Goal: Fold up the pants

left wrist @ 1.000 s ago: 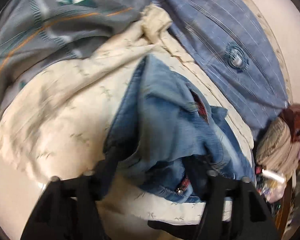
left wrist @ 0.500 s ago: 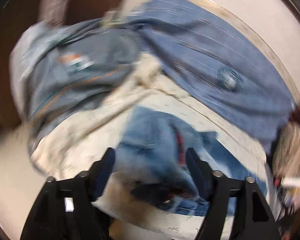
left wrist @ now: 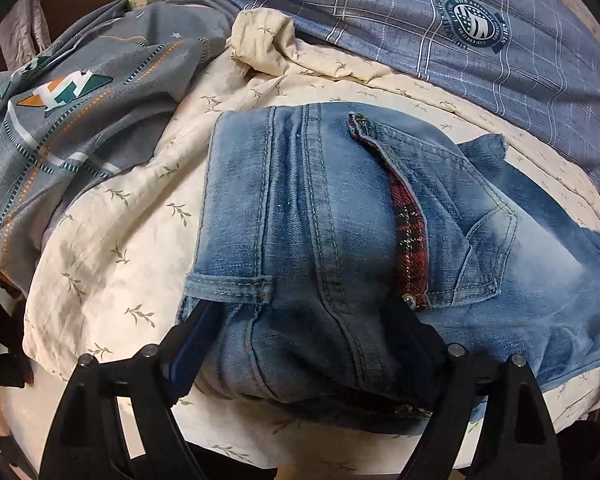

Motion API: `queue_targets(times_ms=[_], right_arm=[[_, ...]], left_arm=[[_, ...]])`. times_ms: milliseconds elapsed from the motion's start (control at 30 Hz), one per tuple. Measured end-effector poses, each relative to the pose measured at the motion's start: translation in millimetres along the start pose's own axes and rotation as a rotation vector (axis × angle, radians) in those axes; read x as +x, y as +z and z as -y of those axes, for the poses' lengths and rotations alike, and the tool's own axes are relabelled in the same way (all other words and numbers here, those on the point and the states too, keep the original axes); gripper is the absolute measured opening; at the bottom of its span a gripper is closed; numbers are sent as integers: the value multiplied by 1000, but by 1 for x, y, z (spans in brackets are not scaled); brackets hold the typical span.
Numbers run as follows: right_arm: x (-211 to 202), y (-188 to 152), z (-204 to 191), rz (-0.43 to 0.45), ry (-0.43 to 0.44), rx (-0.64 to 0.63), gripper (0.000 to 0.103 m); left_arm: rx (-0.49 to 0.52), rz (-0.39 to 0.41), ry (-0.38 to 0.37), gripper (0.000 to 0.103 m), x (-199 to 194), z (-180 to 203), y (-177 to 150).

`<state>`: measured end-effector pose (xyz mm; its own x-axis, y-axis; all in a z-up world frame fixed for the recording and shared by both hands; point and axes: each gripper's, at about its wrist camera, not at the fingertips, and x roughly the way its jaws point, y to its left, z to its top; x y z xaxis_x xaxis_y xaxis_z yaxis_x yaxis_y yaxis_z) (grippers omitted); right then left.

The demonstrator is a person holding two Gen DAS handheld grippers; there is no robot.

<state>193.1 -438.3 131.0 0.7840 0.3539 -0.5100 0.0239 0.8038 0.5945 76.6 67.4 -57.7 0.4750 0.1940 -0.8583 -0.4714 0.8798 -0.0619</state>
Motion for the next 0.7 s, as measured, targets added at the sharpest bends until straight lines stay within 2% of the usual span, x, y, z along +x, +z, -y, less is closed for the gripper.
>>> queue_targets(times_ms=[33, 100, 133, 200, 233, 267, 300, 333, 367, 400, 533, 633, 700], right_arm=[[-1, -5, 3, -3, -4, -14, 13], [5, -27, 35, -40, -81, 18, 13], [16, -41, 63, -97, -126, 88, 13], [35, -63, 110, -244, -164, 263, 17], [38, -72, 130, -301, -150, 378, 17], [32, -68, 132, -259, -91, 409, 17], [26, -63, 131, -213, -71, 395, 33], [20, -59, 127, -183, -70, 369, 53], [18, -56, 124, -177, -72, 363, 94], [16, -57, 125, -174, -54, 391, 97], [22, -71, 133, -232, 86, 526, 95], [28, -80, 126, -248, 109, 509, 92], [38, -81, 124, -255, 98, 517, 83]], left_arm=[[-1, 6, -5, 88, 0, -3, -1], [8, 19, -6, 88, -2, -2, -5], [13, 24, -5, 88, -6, -1, -7], [18, 26, -1, 88, -8, 4, -7], [15, 23, -3, 88, -6, 6, -6], [11, 20, -6, 89, -6, 5, -6], [6, 18, -9, 89, -6, 4, -6], [1, 19, -8, 89, -4, 6, -3], [1, 21, -6, 89, -4, 6, -4], [2, 25, -3, 89, -5, 7, -4], [3, 40, -10, 90, -5, 6, -5], [-3, 45, -13, 90, -7, 6, -6], [-6, 49, -19, 90, -7, 5, -6]])
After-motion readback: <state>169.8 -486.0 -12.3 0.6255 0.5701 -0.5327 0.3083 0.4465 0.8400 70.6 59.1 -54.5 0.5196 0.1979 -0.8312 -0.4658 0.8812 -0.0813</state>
